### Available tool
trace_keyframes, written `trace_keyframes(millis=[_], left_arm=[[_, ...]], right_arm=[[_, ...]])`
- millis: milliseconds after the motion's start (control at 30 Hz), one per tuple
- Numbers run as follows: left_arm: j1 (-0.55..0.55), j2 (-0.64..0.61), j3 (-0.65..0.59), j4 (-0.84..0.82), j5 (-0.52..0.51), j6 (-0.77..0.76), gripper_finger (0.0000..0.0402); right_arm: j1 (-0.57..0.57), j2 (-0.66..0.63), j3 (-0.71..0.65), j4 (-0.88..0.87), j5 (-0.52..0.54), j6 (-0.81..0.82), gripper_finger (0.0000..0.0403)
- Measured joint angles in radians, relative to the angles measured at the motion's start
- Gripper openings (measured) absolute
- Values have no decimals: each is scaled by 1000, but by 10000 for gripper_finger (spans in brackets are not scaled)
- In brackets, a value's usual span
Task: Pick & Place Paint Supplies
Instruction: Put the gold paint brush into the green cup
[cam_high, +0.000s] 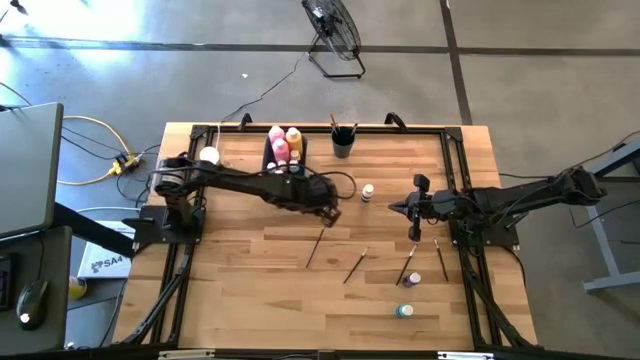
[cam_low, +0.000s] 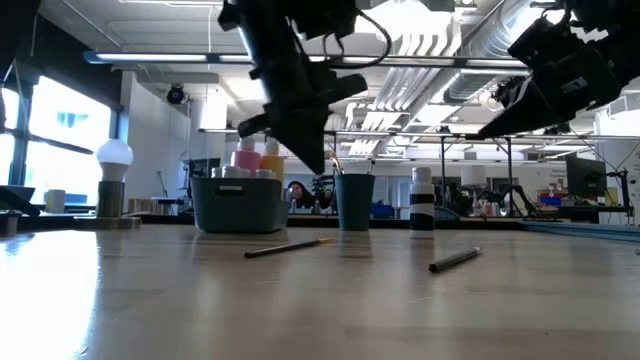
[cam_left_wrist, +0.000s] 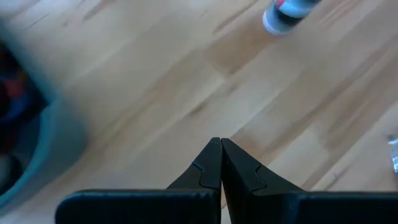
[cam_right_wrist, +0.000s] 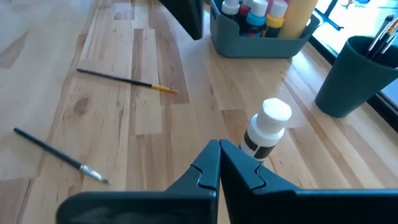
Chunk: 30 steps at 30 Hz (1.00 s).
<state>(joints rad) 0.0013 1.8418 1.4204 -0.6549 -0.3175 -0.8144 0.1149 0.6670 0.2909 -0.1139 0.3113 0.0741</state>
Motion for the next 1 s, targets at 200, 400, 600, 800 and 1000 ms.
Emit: trace_keyframes(millis=[200,400,600,800,1000], left_arm=[[-2,-5,-4,32,32,25,0],[-1,-4,-4,54,40,56,2],[-1,8,-5,75,39,84,44],[-1,23,-7,83,38,87,104],[-1,51,-6,126,56,85,122]], right_arm=[[0,7,1,6,2,0,2],[0,7,0,13,1,0,2],[0,7,0,14,1,-3,2],[0,7,0,14,1,-18,2],[0,7,0,13,1,-19,2]])
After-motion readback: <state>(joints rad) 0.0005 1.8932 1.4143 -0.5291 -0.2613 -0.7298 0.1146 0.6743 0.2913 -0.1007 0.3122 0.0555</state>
